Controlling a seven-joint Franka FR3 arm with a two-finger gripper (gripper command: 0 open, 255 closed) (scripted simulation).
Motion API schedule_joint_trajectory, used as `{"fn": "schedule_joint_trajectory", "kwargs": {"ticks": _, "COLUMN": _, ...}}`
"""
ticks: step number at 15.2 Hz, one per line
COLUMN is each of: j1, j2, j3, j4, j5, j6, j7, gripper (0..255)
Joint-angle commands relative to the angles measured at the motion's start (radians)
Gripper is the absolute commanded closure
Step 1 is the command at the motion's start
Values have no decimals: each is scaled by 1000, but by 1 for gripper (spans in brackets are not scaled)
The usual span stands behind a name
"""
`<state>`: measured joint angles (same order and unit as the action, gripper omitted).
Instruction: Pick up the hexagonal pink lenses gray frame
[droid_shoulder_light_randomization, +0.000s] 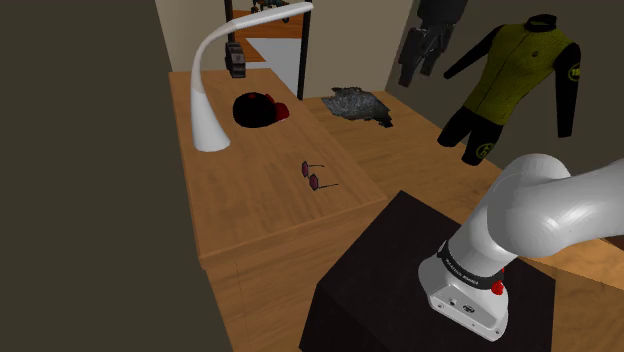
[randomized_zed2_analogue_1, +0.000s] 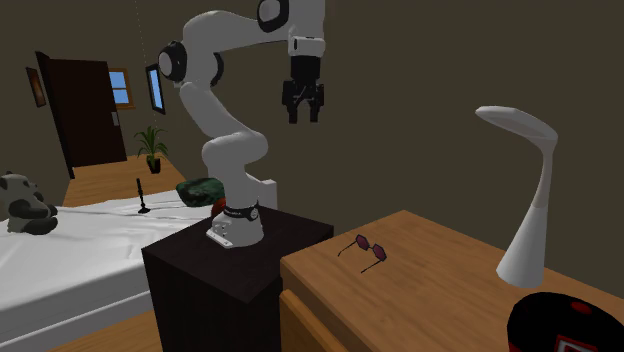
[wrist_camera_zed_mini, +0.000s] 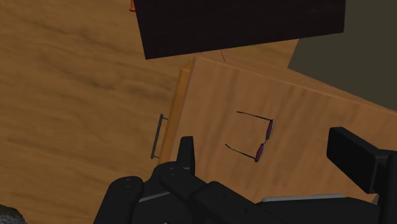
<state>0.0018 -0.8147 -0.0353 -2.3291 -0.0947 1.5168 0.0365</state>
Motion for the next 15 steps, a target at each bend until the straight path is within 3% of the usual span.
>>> {"fn": "schedule_joint_trajectory", "kwargs": {"ticks": 1, "j1": 0, "j2": 0, "j3": 0, "j4": 0, "j5": 0, "j6": 0, "j7": 0, "gripper": 0}}
{"fn": "schedule_joint_trajectory", "kwargs": {"ticks": 8, "j1": 2, "j2": 66, "j3": 0, "j4": -177, "j5": 52, "j6": 268, "j7": 72, "gripper": 0}}
{"fn": "schedule_joint_trajectory", "kwargs": {"ticks": 15, "j1": 15, "j2": 222, "j3": 4, "j4": -287, "j5": 110, "j6": 560, "j7": 126, "gripper": 0}}
